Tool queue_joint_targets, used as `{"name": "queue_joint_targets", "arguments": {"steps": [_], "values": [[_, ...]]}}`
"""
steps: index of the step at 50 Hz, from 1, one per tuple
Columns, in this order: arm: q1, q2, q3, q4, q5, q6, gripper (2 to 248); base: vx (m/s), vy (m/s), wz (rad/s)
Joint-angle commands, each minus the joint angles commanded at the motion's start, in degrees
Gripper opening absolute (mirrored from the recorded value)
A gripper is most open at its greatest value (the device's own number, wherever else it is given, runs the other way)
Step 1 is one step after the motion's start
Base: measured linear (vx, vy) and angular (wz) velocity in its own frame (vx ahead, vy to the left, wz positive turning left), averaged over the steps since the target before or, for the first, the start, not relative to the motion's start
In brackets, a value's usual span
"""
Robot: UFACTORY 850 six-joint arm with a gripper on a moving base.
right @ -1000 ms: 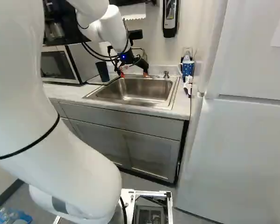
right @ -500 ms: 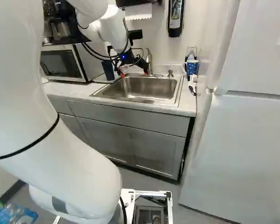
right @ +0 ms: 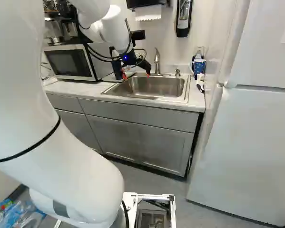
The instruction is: Rinse the cup and place it in the tray
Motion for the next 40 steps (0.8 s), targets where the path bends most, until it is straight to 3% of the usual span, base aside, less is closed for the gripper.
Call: {"name": "queue_joint_targets", "arguments": {"steps": [40], "values": [[0.00, 0.00, 0.00, 0.00, 0.00, 0.00, 247, -0.119, 0.071, -0.156]]}}
